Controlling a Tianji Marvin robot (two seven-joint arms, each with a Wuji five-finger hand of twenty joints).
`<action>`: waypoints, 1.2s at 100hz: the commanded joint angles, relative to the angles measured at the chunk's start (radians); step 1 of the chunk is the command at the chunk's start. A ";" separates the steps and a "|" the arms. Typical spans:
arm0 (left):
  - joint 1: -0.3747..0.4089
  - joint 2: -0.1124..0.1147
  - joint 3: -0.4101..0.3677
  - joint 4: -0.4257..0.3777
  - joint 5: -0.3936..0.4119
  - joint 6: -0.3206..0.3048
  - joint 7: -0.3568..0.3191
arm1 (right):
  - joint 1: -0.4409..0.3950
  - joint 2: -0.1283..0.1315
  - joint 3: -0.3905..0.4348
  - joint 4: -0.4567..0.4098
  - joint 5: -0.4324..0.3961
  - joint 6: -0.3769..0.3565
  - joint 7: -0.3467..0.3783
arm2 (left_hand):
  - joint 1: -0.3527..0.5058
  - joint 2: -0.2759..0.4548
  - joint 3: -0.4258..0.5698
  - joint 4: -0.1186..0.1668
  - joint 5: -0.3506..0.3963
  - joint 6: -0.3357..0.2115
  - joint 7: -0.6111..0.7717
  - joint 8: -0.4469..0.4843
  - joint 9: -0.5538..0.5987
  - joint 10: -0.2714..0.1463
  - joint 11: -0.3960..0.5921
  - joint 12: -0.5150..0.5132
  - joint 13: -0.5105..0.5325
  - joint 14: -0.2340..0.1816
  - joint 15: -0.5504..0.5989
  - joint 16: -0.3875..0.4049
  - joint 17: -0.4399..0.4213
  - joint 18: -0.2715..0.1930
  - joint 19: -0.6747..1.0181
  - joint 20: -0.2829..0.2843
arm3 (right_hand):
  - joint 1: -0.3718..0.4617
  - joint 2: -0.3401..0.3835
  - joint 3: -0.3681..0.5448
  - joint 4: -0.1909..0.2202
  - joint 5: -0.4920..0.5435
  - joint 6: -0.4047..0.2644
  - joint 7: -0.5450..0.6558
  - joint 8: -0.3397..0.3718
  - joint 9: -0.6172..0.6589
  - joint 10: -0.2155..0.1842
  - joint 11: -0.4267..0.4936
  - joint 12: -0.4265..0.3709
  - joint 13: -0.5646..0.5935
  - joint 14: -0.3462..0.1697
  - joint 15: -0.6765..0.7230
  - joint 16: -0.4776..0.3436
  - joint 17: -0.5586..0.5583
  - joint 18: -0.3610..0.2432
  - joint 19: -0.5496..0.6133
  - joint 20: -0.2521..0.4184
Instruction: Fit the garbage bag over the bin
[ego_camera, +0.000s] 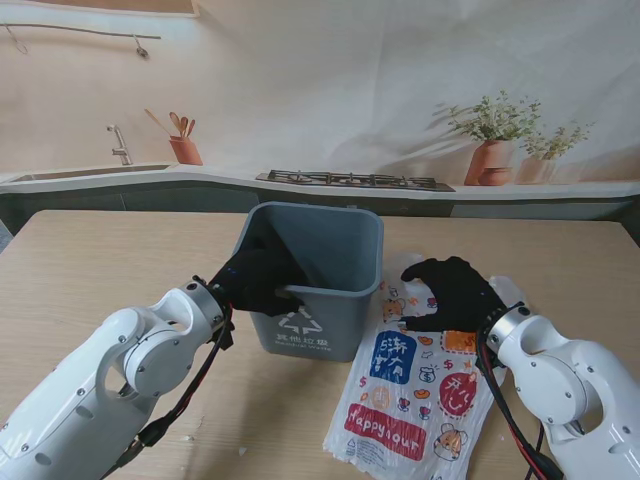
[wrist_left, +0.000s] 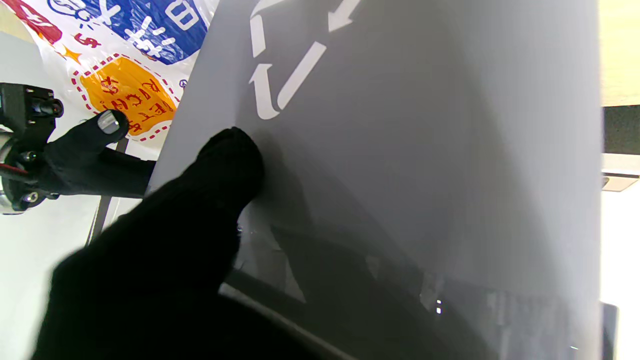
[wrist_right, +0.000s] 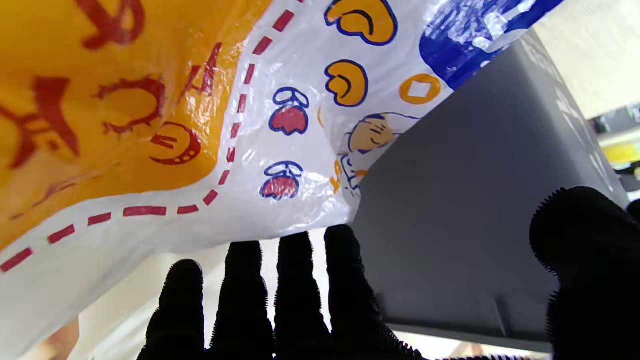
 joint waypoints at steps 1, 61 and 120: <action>0.006 -0.004 0.006 -0.003 0.001 0.005 -0.013 | 0.007 -0.003 -0.009 0.015 -0.015 0.008 0.014 | 0.008 -0.018 0.019 -0.028 0.035 -0.027 0.026 0.005 0.029 -0.004 0.015 0.018 0.023 0.009 0.016 0.023 -0.011 0.026 0.025 0.021 | -0.045 -0.027 0.024 0.013 -0.029 0.033 -0.013 -0.019 -0.018 0.002 -0.019 -0.007 -0.043 -0.017 0.016 0.011 -0.023 -0.014 0.006 0.025; 0.008 -0.005 0.011 -0.010 0.001 0.017 -0.010 | 0.056 -0.005 -0.044 0.074 -0.087 0.052 -0.032 | 0.008 -0.022 0.022 -0.028 0.038 -0.025 0.026 0.004 0.033 -0.004 0.016 0.020 0.027 0.009 0.017 0.025 -0.010 0.026 0.024 0.021 | -0.067 -0.027 0.033 0.009 -0.030 0.052 -0.085 -0.033 -0.019 0.020 -0.052 -0.009 -0.031 -0.010 0.059 0.031 -0.025 -0.006 0.002 0.053; -0.001 -0.007 0.031 -0.009 0.005 0.045 -0.010 | 0.133 -0.032 -0.092 0.231 -0.097 -0.107 -0.337 | 0.006 -0.026 0.022 -0.027 0.037 -0.023 0.022 0.002 0.032 0.000 0.015 0.020 0.025 0.012 0.018 0.026 -0.012 0.024 0.027 0.023 | 0.473 -0.520 0.694 -0.248 0.742 -0.349 0.391 0.058 0.889 -0.042 0.485 0.229 0.706 0.036 0.604 0.228 0.272 0.127 0.487 -0.195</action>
